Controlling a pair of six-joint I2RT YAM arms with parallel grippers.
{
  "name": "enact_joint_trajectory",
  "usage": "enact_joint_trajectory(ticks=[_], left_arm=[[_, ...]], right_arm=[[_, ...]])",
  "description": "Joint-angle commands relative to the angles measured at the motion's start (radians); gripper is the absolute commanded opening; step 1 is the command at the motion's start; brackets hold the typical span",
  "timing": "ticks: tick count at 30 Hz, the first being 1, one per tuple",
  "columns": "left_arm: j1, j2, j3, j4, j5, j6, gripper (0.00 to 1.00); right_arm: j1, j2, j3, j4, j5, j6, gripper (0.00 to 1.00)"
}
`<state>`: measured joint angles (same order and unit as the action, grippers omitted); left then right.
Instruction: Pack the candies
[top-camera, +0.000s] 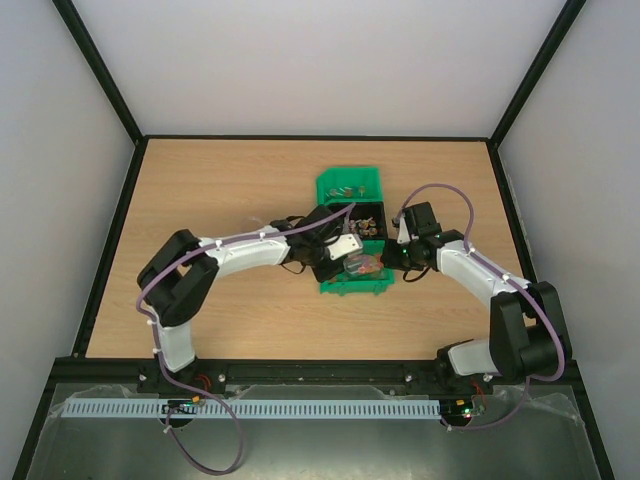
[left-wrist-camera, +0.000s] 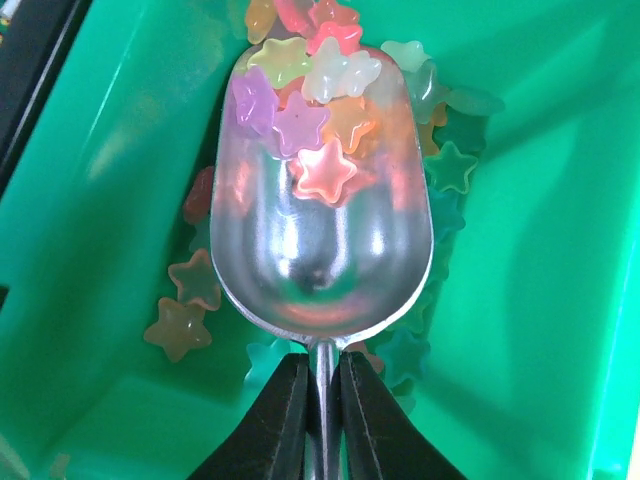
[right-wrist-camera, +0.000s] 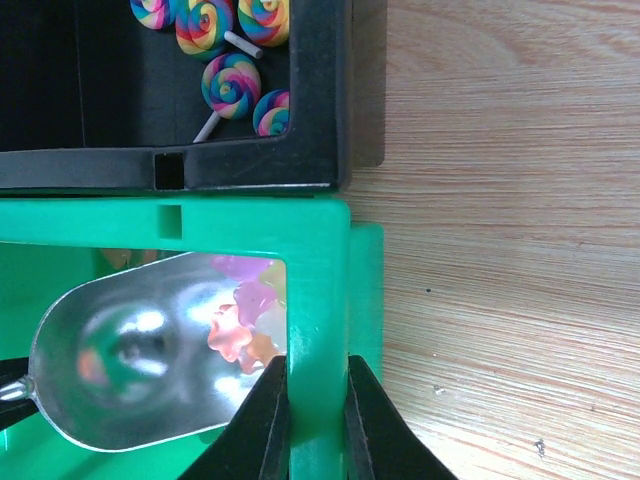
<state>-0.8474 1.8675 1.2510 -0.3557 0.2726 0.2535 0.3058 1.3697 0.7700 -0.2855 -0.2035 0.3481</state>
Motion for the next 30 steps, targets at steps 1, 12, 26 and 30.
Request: enact_joint_trajectory(ticks=[1,12,26,30], left_arm=[[0.042,-0.059,-0.091,0.106,0.061,0.009,0.02],[0.106,-0.189,-0.201,0.146,0.123,0.109,0.02],[0.176,-0.330,-0.390,0.393,0.290,0.105,0.02],[0.179,-0.379,-0.395,0.396,0.324,0.103,0.02]], right_arm=[[-0.018,-0.008,0.002,0.021,-0.027,-0.025,0.01],[-0.048,-0.013,0.009,0.011,-0.018,-0.057,0.01],[-0.050,-0.010,0.005,0.012,-0.026,-0.104,0.01],[-0.050,-0.014,-0.001,0.014,-0.030,-0.113,0.01]])
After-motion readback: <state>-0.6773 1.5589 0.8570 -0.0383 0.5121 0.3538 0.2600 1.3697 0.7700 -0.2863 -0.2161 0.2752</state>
